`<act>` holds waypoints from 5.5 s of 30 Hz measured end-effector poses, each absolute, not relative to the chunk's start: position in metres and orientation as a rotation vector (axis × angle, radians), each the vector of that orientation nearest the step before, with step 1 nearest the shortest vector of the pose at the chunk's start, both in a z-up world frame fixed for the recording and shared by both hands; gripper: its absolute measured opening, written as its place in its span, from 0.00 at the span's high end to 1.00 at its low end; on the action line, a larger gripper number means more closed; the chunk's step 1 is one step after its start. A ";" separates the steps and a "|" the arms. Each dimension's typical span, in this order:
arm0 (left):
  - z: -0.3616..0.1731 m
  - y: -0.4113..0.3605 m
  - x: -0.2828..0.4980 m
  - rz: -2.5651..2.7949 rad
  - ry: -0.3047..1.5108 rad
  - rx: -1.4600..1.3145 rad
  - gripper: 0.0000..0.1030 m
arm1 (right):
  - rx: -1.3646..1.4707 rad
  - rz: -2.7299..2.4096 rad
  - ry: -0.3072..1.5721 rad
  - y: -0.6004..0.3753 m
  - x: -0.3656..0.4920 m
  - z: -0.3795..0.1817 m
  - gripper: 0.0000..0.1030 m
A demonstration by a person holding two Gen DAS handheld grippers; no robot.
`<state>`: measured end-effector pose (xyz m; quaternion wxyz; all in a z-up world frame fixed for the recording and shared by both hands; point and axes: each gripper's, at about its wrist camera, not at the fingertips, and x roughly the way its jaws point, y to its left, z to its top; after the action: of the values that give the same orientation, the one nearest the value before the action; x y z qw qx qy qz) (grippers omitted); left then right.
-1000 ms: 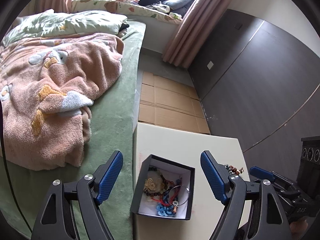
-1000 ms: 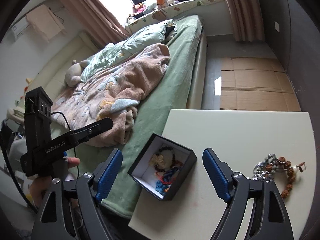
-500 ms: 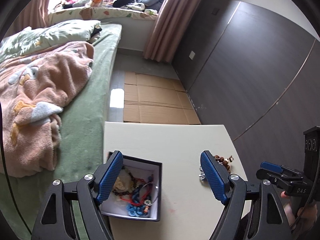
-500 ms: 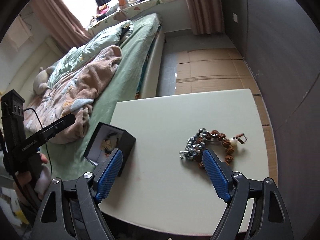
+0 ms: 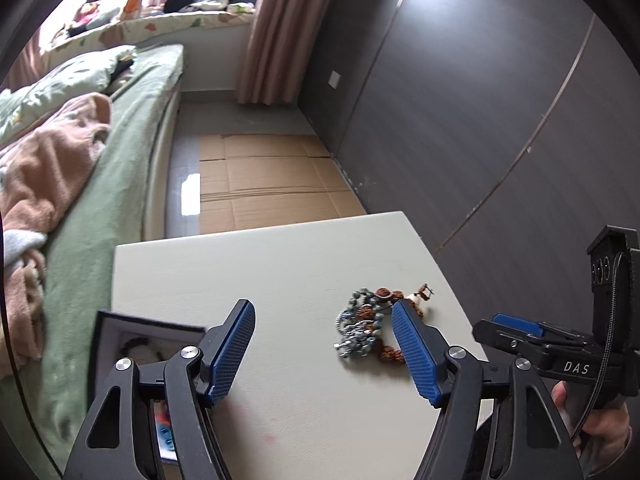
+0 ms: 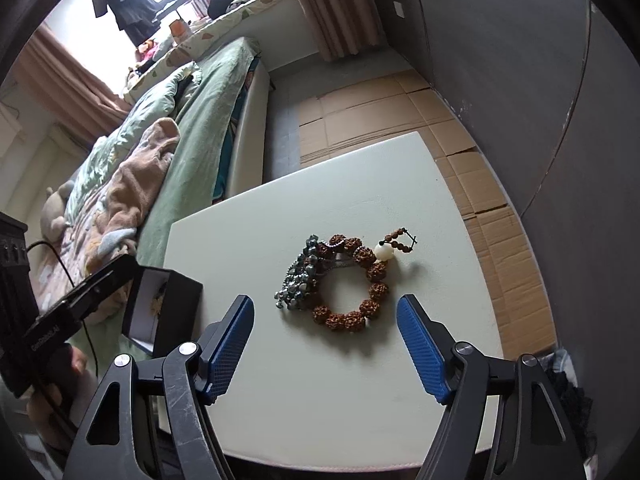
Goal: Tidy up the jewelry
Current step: 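Move both tools toward the remaining brown bead bracelet pile, then grasp the grey-green bead strand with the left tool while the right tool grasps the brown bracelet, then lift the bead strand with the left tool while the right tool lifts the brown bracelet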
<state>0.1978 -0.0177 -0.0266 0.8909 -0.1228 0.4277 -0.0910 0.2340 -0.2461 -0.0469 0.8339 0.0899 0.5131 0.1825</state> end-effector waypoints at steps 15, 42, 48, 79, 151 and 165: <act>-0.079 -0.086 0.241 -0.233 1.039 -0.186 0.54 | 0.347 0.254 1.126 -0.293 0.258 -0.075 0.35; -0.093 -0.058 0.234 -0.238 1.066 -0.289 0.87 | 0.375 0.236 1.251 -0.269 0.272 -0.120 0.46; -0.073 -0.041 0.224 -0.266 1.019 -0.329 0.87 | 0.314 0.243 1.274 -0.249 0.274 -0.128 0.50; -0.112 0.007 0.222 -0.068 1.188 -0.189 0.86 | 0.064 0.205 1.258 -0.229 0.270 -0.131 0.75; 0.092 0.064 0.137 -0.287 0.559 -0.445 0.91 | 0.105 0.110 1.216 -0.264 0.286 -0.125 0.81; 0.171 0.055 0.110 -0.257 0.444 -0.333 0.90 | 0.106 0.122 1.216 -0.262 0.286 -0.126 0.81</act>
<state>0.1104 0.0552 0.1715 0.9535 -0.1639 0.2188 -0.1267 0.2856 -0.2618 -0.1261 0.8177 0.0499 0.5706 0.0571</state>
